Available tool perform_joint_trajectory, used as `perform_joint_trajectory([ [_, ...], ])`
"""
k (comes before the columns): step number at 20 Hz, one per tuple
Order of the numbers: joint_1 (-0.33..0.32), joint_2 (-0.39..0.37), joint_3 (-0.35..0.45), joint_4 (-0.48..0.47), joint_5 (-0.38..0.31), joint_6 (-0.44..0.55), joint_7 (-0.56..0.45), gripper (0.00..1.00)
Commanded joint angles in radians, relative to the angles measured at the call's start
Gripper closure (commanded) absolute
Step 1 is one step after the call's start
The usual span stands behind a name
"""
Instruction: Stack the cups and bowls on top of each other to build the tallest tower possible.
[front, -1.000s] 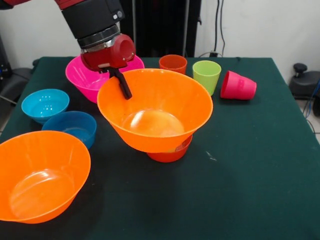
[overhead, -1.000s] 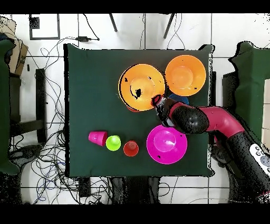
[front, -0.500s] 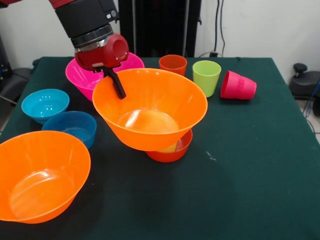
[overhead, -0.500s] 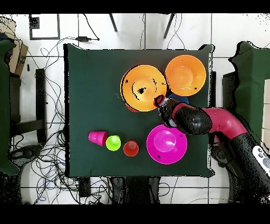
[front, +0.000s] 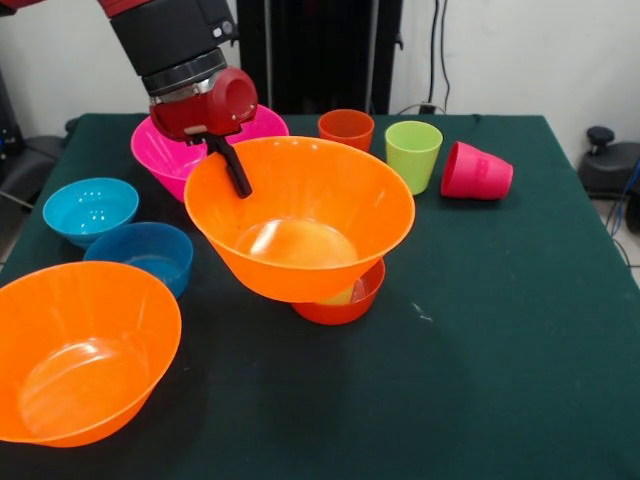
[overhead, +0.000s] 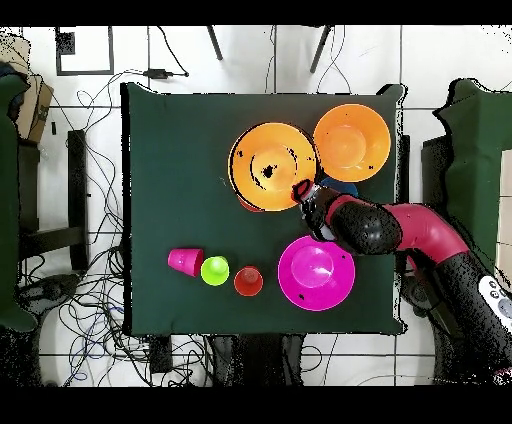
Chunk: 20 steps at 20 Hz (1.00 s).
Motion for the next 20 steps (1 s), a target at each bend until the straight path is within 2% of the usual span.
perform_joint_trajectory([
  [1,0.015,-0.011,0.013,0.042,-0.03,0.054,-0.232,1.0],
  [13,0.0,-0.105,0.03,0.181,-0.003,-0.004,-0.122,1.0],
  [20,0.013,-0.077,0.014,0.148,-0.012,-0.002,-0.144,1.0],
])
